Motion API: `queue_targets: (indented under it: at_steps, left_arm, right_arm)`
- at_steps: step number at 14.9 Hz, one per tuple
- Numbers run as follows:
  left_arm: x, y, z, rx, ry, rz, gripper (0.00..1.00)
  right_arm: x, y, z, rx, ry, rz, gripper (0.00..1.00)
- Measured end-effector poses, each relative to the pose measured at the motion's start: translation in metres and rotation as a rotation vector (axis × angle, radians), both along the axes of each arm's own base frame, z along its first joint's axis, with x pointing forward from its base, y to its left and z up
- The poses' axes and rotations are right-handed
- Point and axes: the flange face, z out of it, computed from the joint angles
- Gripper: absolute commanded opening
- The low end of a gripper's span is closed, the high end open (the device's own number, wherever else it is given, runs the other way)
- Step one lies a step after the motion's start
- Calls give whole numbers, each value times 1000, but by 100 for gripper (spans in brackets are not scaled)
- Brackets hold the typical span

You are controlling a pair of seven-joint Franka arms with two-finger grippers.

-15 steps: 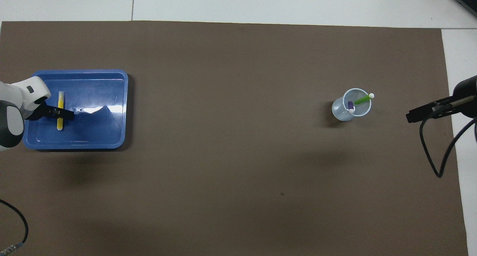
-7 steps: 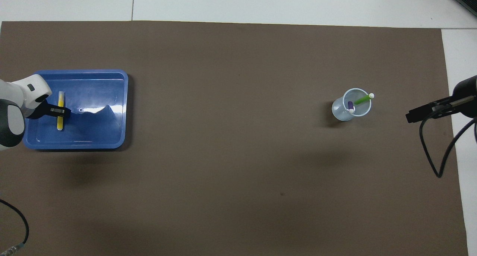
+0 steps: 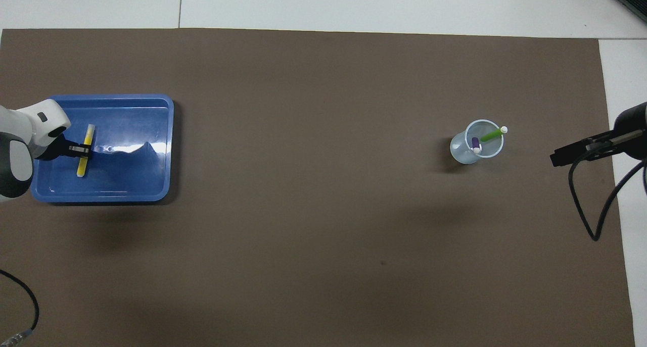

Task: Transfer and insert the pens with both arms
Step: 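Grasp the yellow pen in the blue tray with the left gripper, then lift the yellow pen with the left gripper while the right gripper approaches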

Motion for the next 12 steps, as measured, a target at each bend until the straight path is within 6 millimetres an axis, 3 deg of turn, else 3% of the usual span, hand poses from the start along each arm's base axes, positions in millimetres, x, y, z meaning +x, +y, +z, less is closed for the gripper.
queue_targets:
  at_steps: [6, 9, 12]
  left_arm:
    - [24, -8, 48, -177, 29, 269, 0]
    - [35, -32, 60, -327, 68, 562, 0]
    - [40, -76, 61, -384, 149, 821, 0]
  right_arm:
    - [0, 0, 0, 0, 0, -3, 90]
    - [0, 0, 0, 0, 0, -5, 91]
    - [1, 9, -1, 8, 0, -34, 91]
